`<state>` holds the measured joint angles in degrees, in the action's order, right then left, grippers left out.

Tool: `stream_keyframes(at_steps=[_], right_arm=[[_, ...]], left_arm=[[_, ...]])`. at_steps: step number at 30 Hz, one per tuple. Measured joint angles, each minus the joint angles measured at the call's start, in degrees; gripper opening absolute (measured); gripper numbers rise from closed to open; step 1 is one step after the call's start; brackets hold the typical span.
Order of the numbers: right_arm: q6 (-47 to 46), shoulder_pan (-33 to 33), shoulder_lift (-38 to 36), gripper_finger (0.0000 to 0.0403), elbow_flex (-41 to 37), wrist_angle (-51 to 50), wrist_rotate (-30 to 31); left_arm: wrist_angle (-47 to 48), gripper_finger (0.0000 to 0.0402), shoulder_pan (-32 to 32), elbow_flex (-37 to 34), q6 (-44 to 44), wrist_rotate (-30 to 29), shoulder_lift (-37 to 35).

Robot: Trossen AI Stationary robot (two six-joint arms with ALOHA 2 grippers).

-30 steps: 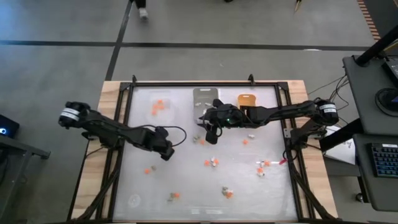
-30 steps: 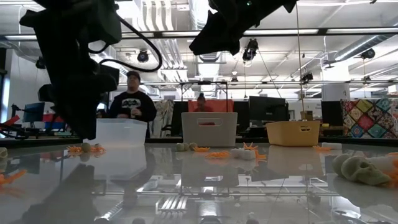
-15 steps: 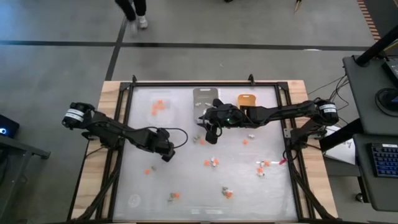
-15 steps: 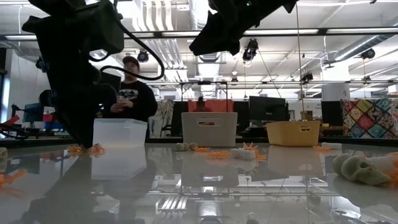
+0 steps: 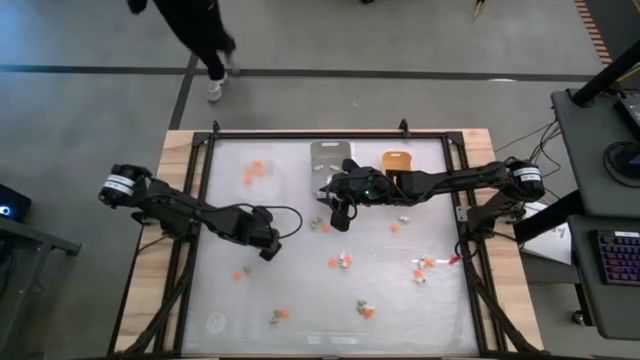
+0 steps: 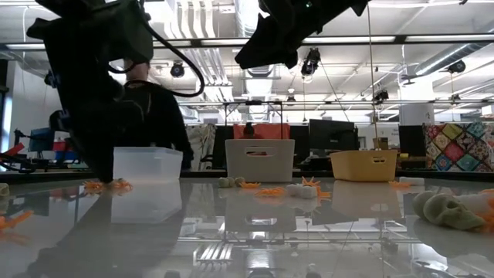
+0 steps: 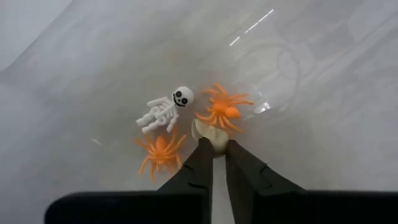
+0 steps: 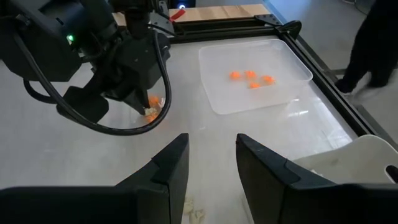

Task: Sort Halloween decoration
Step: Put the cream white skull toy into the yellow bin

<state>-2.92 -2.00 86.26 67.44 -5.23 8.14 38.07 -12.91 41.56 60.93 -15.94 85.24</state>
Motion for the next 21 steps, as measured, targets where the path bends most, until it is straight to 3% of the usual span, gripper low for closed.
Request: stream_keyframes(at_steps=[13,21], right_arm=[[0.6,0.0,0.0,0.0123,-0.1,-0.5,0.0],[3.3,0.6,0.0,0.0123,-2.4,0.5,-4.2]], left_arm=[[1.4,0.0001,-0.7,-0.1,-3.7,2.4,-8.4],[-5.0,0.0000,-2.6,-0.1,-13.8,0.7,-15.5]])
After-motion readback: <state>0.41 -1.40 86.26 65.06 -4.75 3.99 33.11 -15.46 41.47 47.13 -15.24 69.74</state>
